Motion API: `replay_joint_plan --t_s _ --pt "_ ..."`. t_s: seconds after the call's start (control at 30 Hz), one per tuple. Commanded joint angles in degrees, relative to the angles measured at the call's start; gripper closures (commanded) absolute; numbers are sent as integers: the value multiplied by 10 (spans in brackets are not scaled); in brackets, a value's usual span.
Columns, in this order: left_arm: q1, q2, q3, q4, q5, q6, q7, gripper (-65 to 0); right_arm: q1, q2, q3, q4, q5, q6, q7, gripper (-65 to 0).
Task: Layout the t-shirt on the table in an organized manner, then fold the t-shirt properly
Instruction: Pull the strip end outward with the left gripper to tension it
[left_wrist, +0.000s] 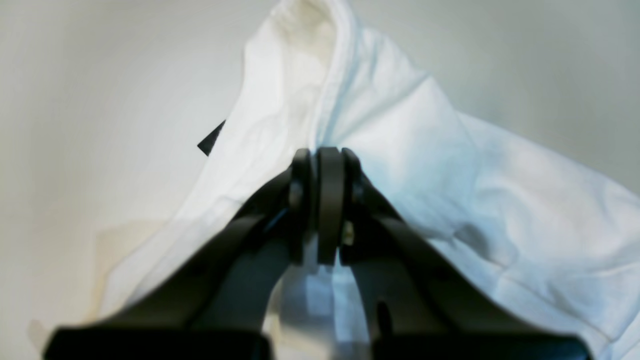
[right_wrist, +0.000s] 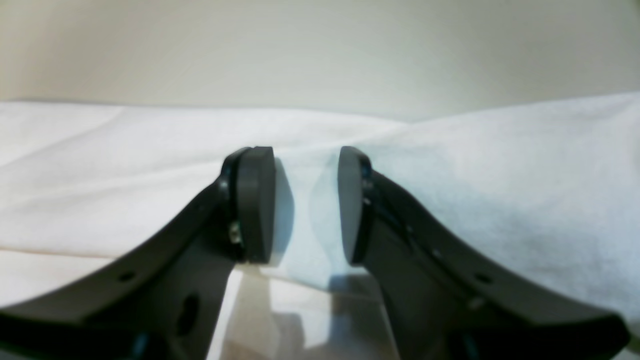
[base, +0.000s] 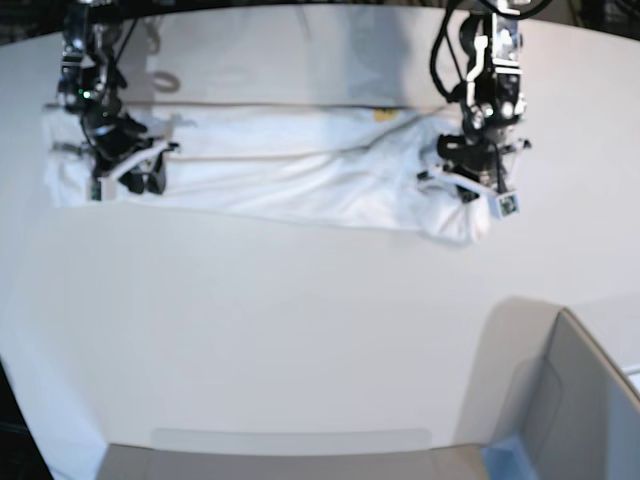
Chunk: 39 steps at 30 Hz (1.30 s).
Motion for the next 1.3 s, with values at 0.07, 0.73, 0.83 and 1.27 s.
replay_joint_plan --t_s 0.07,0.73,0.83,1.27 --pt "-2 2 -41 8 4 0 -28 -30 2 6 4 7 3 1 4 -222" --pt "16 8 -91 92 3 -1 -26 -128 1 7 4 10 3 1 4 -222" --pt "16 8 -90 128 3 -1 -26 -167 1 7 4 10 3 1 4 -222" --pt "-19 -29 26 116 3 -3 10 -222 -3 7 5 10 3 1 4 -222"
